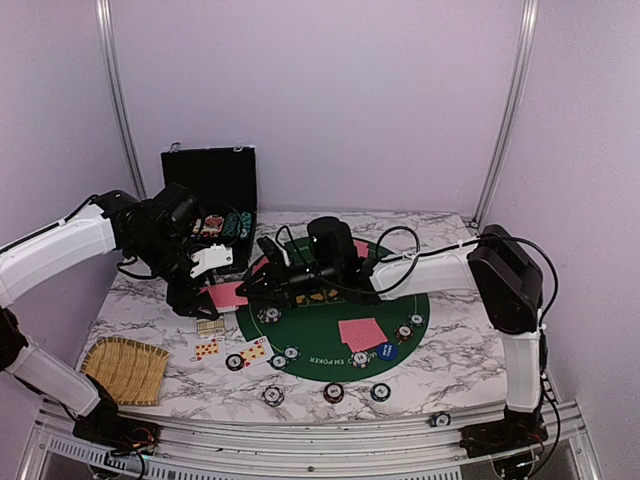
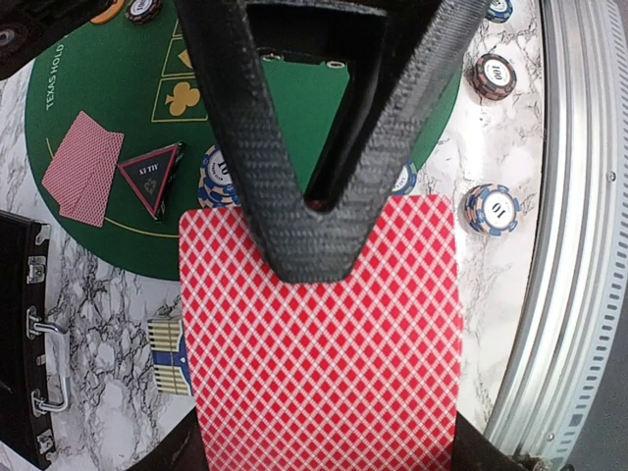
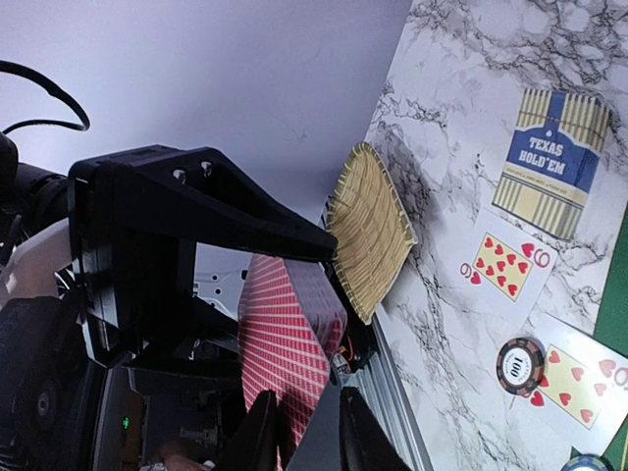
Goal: Distribute texas hold em gaming equipment
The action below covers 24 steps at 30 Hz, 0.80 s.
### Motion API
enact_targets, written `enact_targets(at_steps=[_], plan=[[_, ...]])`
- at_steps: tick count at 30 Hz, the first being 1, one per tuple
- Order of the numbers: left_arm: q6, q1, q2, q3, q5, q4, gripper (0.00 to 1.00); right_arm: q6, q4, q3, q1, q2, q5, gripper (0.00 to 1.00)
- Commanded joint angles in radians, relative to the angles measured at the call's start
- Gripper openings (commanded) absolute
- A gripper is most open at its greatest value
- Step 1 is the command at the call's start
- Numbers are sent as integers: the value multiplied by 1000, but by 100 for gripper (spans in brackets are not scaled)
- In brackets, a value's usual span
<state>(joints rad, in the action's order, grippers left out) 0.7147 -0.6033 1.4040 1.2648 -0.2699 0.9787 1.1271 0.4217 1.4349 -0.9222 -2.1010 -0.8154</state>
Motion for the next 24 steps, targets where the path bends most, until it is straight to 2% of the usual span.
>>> enact_targets(at_steps=[1,8,14,15,18,19,24], plan=[[6,0,-13,2,-9,9,0,-14,-56,-21,23,41,-6,19],[6,0,-14,2,-5,9,0,12,-47,-17,26,50,-19,5],[7,0,-14,2,-4,9,0,96,67,-49,27,50,-35,3],[9,0,-15,0,-2,9,0,123,96,-56,26,50,-42,6],[11,0,-16,-1,1,9,0,185,182,-83,26,47,-51,35],[12,0,-16,-3,0,9,0,183,180,-84,25,47,-49,40],[13,0,-18,-5,0,9,0,181,181,-75,19,39,-48,45]])
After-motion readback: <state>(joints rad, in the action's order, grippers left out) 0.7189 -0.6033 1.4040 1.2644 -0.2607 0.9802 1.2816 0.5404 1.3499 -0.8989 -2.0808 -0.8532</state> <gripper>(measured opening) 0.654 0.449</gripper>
